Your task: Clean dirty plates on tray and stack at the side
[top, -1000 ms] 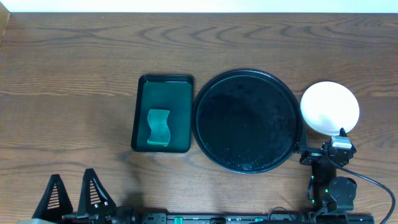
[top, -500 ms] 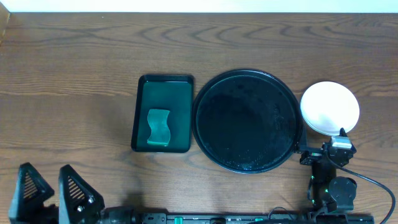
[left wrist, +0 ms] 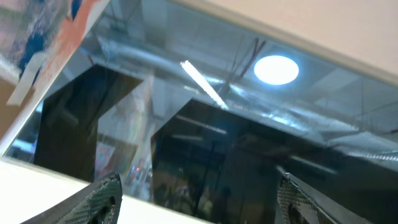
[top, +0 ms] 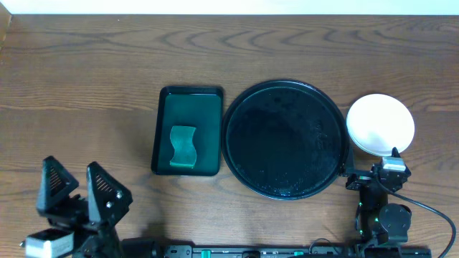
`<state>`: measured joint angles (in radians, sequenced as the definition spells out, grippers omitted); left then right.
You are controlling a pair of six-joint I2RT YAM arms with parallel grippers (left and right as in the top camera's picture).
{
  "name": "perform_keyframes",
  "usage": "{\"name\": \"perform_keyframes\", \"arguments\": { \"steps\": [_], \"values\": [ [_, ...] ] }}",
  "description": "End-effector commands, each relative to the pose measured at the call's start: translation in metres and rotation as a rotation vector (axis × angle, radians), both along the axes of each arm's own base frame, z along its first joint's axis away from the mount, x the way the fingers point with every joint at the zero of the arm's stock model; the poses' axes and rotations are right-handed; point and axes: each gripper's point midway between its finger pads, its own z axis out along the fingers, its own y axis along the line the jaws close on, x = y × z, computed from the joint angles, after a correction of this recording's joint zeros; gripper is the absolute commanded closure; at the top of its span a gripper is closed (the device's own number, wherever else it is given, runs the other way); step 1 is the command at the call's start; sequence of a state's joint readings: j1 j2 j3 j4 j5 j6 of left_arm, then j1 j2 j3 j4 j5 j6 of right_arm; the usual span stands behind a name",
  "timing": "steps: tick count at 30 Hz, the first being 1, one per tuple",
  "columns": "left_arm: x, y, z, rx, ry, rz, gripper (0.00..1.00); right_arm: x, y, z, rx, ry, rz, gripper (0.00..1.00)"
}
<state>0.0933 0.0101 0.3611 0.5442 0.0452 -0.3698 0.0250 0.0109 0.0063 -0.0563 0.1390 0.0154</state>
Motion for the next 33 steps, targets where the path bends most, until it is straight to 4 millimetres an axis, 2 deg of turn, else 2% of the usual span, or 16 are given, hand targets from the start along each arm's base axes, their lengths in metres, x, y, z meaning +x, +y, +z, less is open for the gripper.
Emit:
{"name": "perform_keyframes", "arguments": {
  "steps": [1, 8, 17, 19, 25, 33],
  "values": [
    [0.009, 0.001, -0.018, -0.008, -0.012, -0.011, 0.2, 0.0, 0.001, 0.0, 0.013, -0.003, 0.001, 0.01],
    [0.038, 0.0, -0.063, -0.013, 0.07, -0.027, 0.2, 0.0, 0.001, 0.0, 0.013, -0.003, 0.001, 0.01],
    [0.059, 0.002, -0.101, -0.021, 0.157, -0.027, 0.2, 0.0, 0.001, 0.0, 0.013, -0.003, 0.001, 0.01],
    [0.068, 0.002, -0.121, -0.024, 0.203, -0.027, 0.2, 0.0, 0.001, 0.0, 0.013, -0.003, 0.001, 0.01],
    [0.085, 0.003, -0.15, -0.034, 0.341, -0.028, 0.2, 0.0, 0.001, 0.0, 0.013, -0.003, 0.001, 0.01],
    [0.108, 0.004, -0.215, -0.058, 0.62, -0.027, 0.2, 0.0, 0.001, 0.0, 0.013, -0.003, 0.001, 0.01]
  ]
}}
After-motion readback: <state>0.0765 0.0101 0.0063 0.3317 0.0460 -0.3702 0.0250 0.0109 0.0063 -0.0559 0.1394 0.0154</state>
